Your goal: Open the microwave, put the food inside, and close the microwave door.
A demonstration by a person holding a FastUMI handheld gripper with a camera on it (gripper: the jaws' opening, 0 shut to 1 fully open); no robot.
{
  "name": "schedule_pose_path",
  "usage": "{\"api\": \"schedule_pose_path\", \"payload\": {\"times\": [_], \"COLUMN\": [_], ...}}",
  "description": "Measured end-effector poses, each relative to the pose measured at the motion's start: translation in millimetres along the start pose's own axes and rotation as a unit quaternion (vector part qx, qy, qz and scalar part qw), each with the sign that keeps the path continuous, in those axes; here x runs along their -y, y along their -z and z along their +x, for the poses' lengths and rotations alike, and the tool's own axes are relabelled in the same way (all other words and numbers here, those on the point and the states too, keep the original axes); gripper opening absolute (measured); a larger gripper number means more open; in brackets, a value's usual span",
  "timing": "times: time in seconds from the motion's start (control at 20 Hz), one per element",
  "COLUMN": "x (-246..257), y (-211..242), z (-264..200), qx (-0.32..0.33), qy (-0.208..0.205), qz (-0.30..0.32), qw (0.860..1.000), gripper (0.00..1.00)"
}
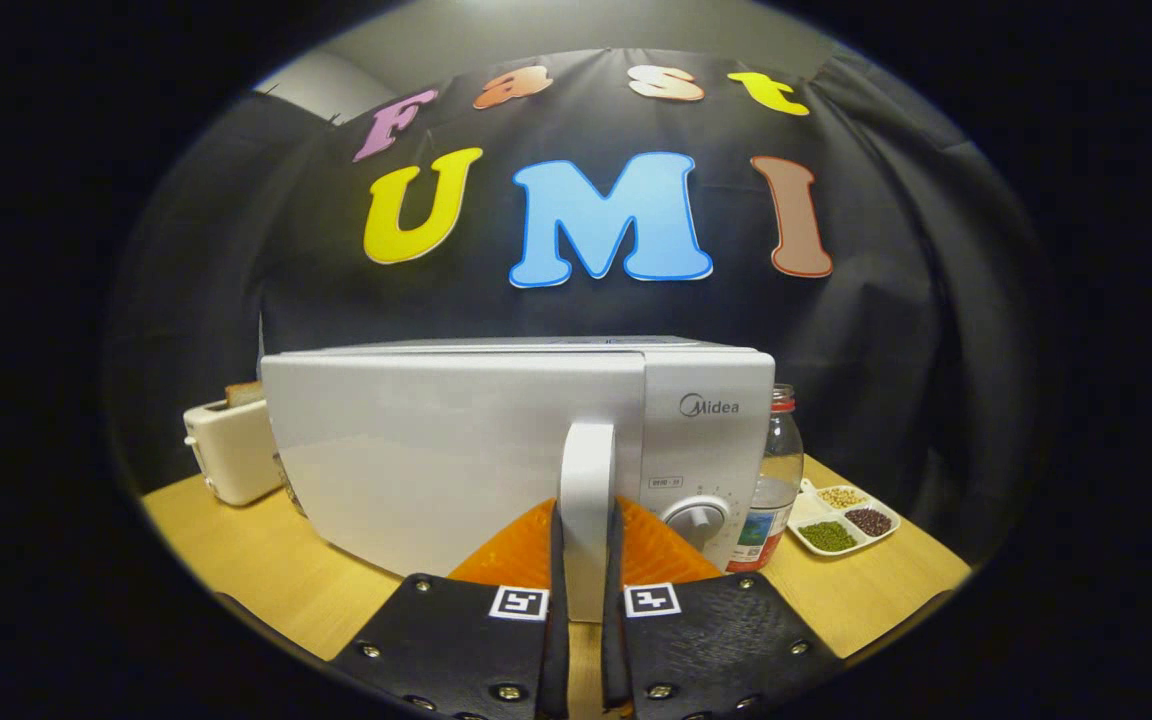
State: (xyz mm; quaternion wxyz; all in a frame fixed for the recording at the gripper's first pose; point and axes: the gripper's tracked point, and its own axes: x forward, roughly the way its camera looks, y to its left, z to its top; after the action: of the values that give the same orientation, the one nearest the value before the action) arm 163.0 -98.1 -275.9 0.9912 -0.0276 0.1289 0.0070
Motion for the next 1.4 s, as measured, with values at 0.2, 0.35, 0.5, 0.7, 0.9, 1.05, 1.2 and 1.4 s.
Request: {"api": "schedule_pose_path", "payload": {"times": [0.2, 0.35, 0.5, 0.7, 0.9, 1.05, 1.2, 1.4], "x": [-13, -33, -57, -87, -119, -147, -176, -225], "y": [5, 8, 13, 16, 17, 18, 20, 20], "z": [-30, -70, -103, -134, -158, -175, -193, -209], "qx": [-0.026, -0.025, -0.022, -0.029, -0.028, -0.021, -0.010, 0.015], "qy": [-0.013, -0.030, -0.051, -0.074, -0.088, -0.099, -0.087, -0.061], "qz": [0.014, -0.006, -0.009, 0.000, 0.010, 0.018, 0.025, 0.019], "qw": [0.999, 0.999, 0.998, 0.997, 0.996, 0.995, 0.996, 0.998], "gripper": [0.13, 0.13, 0.13, 0.13, 0.12, 0.12, 0.12, 0.12]}}
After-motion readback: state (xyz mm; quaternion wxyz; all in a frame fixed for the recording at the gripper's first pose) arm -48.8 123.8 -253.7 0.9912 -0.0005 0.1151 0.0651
